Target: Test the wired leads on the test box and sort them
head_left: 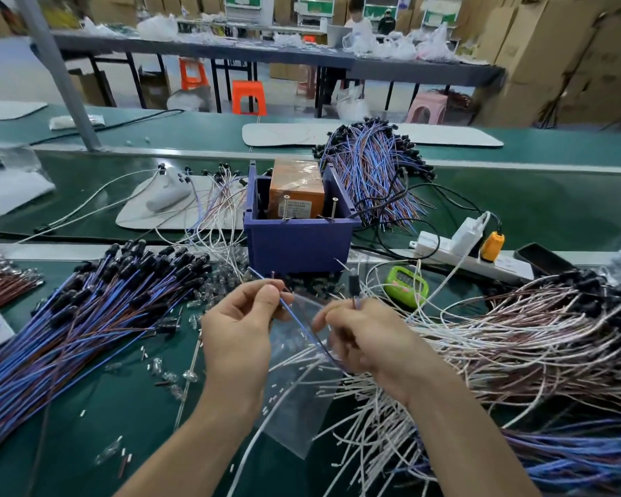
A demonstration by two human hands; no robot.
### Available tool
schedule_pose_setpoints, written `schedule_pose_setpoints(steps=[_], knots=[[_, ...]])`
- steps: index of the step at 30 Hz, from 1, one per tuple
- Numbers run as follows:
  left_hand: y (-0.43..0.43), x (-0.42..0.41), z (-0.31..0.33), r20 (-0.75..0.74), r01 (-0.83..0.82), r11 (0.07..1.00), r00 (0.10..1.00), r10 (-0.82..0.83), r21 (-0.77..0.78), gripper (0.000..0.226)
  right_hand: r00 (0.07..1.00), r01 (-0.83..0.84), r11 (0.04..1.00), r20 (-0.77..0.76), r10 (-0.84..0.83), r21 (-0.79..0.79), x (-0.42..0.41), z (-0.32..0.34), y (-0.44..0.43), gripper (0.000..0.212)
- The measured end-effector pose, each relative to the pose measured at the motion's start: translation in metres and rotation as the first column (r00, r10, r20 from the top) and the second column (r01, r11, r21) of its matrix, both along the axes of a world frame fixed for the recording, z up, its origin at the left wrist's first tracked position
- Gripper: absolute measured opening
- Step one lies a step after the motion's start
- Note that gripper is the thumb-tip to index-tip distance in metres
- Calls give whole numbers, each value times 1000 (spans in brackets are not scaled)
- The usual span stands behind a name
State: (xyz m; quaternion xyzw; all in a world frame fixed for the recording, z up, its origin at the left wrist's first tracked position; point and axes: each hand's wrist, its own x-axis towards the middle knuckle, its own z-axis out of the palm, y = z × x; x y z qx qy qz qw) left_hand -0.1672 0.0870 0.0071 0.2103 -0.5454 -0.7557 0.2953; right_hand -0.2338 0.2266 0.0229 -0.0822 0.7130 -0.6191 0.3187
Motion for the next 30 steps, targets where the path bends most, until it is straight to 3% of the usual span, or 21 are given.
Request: schedule_pose_setpoints(steps=[4,9,13,15,18,20,22,24,27,28,30], knots=[[7,2,-7,24,-12,980,1000,17,-200,31,973,-214,958,-43,226,193,2,2,-2,22],[4,6,-10,86,-65,873,989,121,-484,28,931,-338,916,-65,359,217,-3,9,4,32],[-7,0,-9,181,-77,942,973,142,-326,24,907,-302,907,-205,368,293,-6,9,3,36],[-12,-4,-8,198,-91,984,973,121,-151,18,883,-186,899,-333,330,398,-5,6,1,30],[-17,-8,-6,164,-89,987,984,67,131,14,867,-130,905,-397,302,405,-3,1,-5,31],[-17,-6,-6,135,-63,994,990,50,92,15,836,-221,864,-368,407,452,1,2,-8,34],[-13,-3,-5,122,3,979,992,22,-206,21,830,-348,847,-289,478,401,6,3,-8,38],[-9,2,-3,115,62,899,993,-13,-433,29,908,-290,930,-241,342,228,6,1,-10,41],[-9,6,-2,121,115,845,991,-60,-522,34,972,56,998,-227,-59,-21,-1,0,-12,34],[-9,6,-3,133,133,840,988,-73,-527,34,964,100,993,-243,-113,-62,-3,1,-12,29],[-9,6,-3,122,133,863,989,-84,-487,33,950,45,996,-305,-66,-77,-3,2,-14,18]])
